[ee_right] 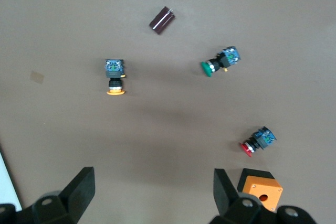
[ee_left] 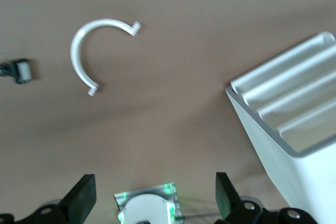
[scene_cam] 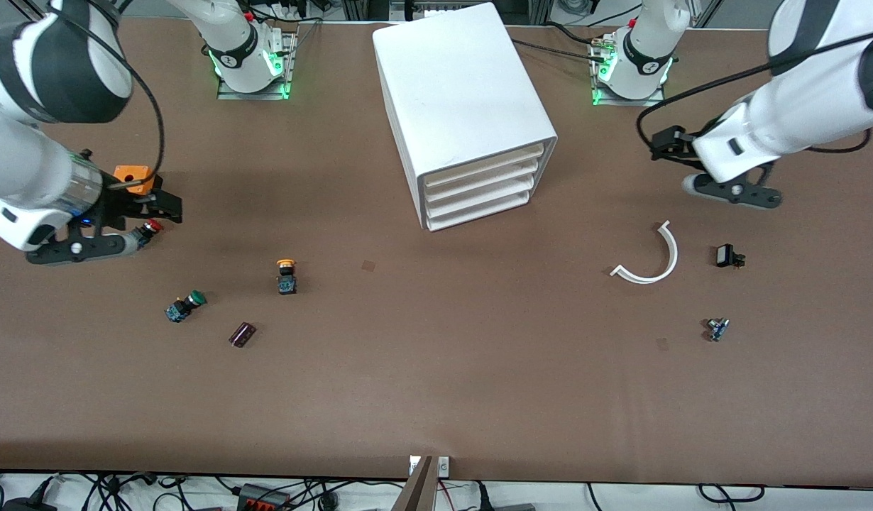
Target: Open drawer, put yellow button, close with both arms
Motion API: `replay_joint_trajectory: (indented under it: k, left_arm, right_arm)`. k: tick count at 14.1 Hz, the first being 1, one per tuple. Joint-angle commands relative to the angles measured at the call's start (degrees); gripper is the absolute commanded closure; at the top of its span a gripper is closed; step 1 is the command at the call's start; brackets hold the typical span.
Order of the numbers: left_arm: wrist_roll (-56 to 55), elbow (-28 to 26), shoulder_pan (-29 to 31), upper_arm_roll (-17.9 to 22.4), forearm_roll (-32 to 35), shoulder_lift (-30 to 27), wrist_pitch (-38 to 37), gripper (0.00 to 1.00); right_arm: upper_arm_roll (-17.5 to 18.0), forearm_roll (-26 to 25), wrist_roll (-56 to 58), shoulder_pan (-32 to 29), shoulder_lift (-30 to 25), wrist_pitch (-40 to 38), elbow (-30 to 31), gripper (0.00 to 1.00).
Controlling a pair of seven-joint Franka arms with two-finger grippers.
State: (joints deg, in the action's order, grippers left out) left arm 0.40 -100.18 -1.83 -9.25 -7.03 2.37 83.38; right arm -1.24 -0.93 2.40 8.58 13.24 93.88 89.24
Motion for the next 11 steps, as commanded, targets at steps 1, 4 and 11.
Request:
replay_joint_trajectory:
  k: [1,4,11]
  left_arm:
    - [1.01,1.74,0.43,-2.52,-4.55,6.05,-1.64,0.0]
    - [3.71,1.65,0.42,-4.81,-11.04,11.85,5.27,0.0]
    - [28.5,-3.25,1.74,-4.9,-38.28,19.95,10.84,0.0]
  right_arm:
    - [-0.16,-0.04,-0.56,2.74,3.28,1.82,-0.39,0.0]
    - [-0.16,0.05,-0.56,5.21,5.56,6.04,-0.39,0.0]
    - [-0.16,0.4,-0.73,7.5,12.59,12.28,-0.12,0.0]
